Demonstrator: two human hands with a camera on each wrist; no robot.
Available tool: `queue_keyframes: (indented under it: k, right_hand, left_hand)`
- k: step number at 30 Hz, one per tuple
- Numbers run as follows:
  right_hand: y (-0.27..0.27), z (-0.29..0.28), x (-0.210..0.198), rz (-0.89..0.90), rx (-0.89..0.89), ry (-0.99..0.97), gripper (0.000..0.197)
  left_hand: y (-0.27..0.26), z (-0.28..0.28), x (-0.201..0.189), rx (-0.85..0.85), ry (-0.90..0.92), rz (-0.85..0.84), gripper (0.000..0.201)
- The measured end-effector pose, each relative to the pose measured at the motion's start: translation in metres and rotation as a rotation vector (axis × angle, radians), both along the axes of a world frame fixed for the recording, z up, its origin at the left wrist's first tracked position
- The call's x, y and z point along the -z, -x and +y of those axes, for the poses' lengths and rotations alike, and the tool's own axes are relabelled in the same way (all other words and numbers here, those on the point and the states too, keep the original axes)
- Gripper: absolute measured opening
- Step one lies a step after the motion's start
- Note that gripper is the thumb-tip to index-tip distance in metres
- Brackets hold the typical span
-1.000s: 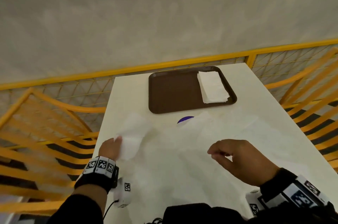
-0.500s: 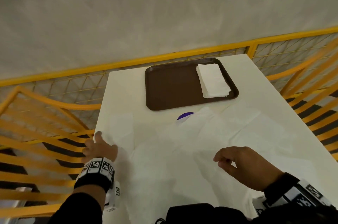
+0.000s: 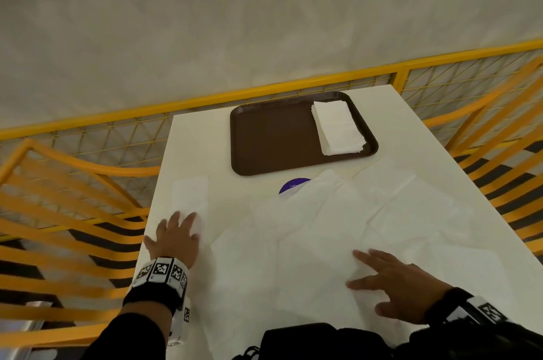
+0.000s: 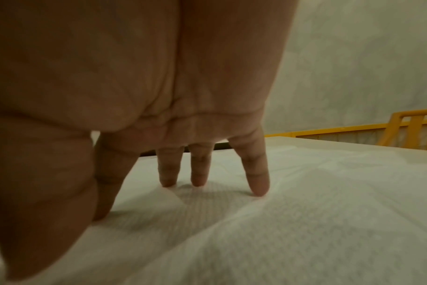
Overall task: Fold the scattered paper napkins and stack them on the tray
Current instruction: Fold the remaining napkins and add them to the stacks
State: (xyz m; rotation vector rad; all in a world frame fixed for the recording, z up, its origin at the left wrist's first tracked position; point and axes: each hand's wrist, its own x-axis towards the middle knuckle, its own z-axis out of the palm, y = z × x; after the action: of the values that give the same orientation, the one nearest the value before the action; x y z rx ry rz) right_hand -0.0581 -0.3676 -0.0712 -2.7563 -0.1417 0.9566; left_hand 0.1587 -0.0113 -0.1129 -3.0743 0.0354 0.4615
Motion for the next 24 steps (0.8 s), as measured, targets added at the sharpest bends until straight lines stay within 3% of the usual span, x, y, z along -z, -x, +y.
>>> queue_keyframes:
  k: [2, 5, 8, 10, 14, 19, 24]
  right_hand:
    - [0.002, -0.003, 0.001, 0.0, 0.001, 0.0, 0.057]
    - [0.004, -0.005, 0.003, 0.004, -0.012, 0.019, 0.058]
    - [0.004, -0.005, 0.006, 0.004, -0.005, 0.019, 0.059]
    - [0.005, -0.006, 0.008, 0.003, -0.005, 0.02, 0.061]
    - [0.006, -0.007, 0.012, 0.004, -0.001, 0.037, 0.062]
    - [0.006, -0.007, 0.018, -0.001, 0.039, 0.004, 0.061]
    - [0.007, -0.008, 0.02, -0.007, 0.061, -0.017, 0.061]
  left_hand:
    - [0.01, -0.014, -0.002, 0.124, 0.112, -0.125, 0.047]
    - [0.031, -0.039, 0.002, 0.225, 0.172, -0.048, 0.049]
    - [0.039, -0.055, 0.003, 0.122, 0.219, 0.043, 0.055]
    - [0.041, -0.061, -0.001, 0.092, 0.27, -0.003, 0.056]
    - [0.059, -0.072, -0.009, 0.295, 0.203, -0.04, 0.046]
    - [0.077, -0.088, -0.009, 0.366, 0.119, 0.043, 0.052]
    - [0.082, -0.116, -0.007, 0.481, 0.202, 0.074, 0.076]
